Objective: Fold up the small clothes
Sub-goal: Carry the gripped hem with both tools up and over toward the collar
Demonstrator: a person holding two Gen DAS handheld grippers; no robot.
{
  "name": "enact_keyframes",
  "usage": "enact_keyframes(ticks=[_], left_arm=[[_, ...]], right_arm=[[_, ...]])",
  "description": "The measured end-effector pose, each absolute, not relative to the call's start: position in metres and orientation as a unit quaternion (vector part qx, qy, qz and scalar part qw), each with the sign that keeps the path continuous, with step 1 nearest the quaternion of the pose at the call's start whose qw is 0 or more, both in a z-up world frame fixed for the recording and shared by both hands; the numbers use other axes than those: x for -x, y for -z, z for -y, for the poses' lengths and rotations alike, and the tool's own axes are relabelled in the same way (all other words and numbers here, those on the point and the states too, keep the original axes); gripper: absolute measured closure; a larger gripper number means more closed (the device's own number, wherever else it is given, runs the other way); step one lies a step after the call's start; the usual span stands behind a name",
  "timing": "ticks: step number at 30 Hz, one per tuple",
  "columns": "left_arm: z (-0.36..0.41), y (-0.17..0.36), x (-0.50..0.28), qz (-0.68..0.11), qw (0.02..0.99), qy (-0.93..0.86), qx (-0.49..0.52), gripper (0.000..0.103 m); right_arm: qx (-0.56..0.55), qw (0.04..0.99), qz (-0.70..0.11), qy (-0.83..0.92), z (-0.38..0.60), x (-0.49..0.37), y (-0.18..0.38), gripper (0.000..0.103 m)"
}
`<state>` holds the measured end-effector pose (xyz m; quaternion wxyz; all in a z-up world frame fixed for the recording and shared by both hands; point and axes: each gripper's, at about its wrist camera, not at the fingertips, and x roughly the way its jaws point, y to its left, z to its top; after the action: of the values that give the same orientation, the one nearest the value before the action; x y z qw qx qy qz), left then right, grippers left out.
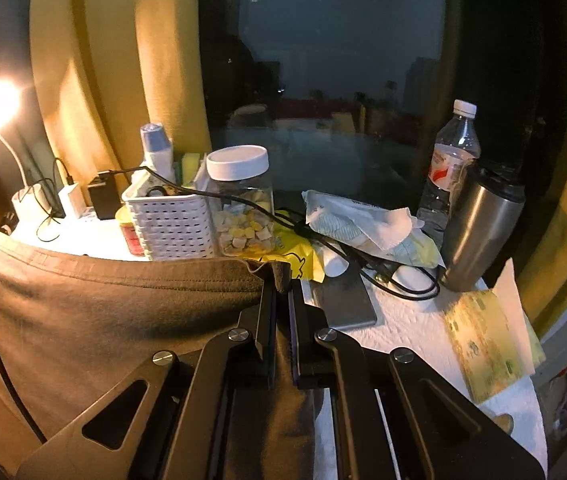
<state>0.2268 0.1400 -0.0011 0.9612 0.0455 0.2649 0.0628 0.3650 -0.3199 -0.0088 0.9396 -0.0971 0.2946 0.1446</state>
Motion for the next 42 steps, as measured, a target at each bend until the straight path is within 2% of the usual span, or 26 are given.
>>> enact_keyframes(ticks=[13,27,42], left_arm=[[-0.142,0.015,-0.27,-0.277,0.959,-0.045,-0.036,0.1],[-0.158,0.057,-0.298,-0.32,0.947,-0.042,0.0,0.1],[-0.156,0.087,-0.314,-0.354,0.934,-0.051,-0.007,0.1]], right_arm=[[0.099,0.937,-0.305,-0.137,0.314,-0.404,0.025,0.097],[0.101,0.93,-0.332,-0.124,0.31,-0.426,0.058,0.097],[0.106,0.92,-0.36,-0.113,0.304,-0.443,0.088,0.097]])
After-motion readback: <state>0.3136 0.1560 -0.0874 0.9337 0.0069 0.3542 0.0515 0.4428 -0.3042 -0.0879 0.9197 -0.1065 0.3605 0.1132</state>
